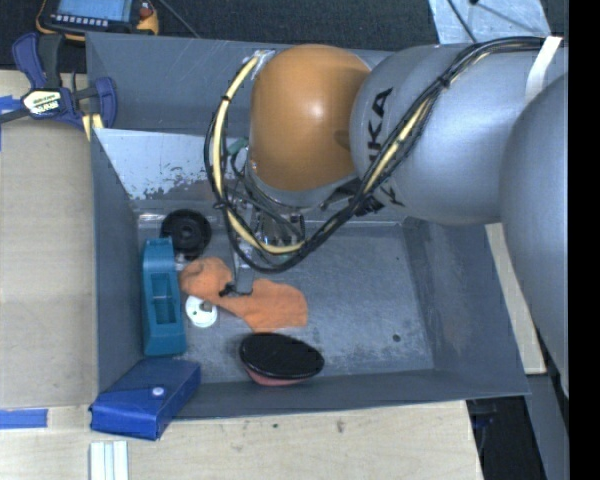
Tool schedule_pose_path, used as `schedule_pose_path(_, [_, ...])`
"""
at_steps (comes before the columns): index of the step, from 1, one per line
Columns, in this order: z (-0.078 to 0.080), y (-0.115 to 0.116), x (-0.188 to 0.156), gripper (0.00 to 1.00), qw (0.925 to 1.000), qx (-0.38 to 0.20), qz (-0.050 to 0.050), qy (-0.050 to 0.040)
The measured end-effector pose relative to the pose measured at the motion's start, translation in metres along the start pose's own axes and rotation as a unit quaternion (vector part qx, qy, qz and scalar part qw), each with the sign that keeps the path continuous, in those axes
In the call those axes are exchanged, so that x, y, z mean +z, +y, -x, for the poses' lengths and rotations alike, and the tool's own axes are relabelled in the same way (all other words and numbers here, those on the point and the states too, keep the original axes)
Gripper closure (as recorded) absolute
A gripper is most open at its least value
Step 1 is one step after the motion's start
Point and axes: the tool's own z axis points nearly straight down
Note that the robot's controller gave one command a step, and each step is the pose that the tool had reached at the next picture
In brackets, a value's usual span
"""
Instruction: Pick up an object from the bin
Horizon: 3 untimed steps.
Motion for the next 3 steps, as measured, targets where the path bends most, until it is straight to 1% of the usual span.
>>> schedule_pose_path(1, [0.002, -0.001, -0.005, 0.0, 1.0, 0.002, 0.001, -0.0042])
schedule_pose_path(2, [0.006, -0.004, 0.018, 0.0, 0.9996, -0.026, 0.001, -0.0058])
schedule_pose_path(3, [-0.011, -0.013, 0.039, 0.0, 0.9999, 0.01, 0.0, -0.0036])
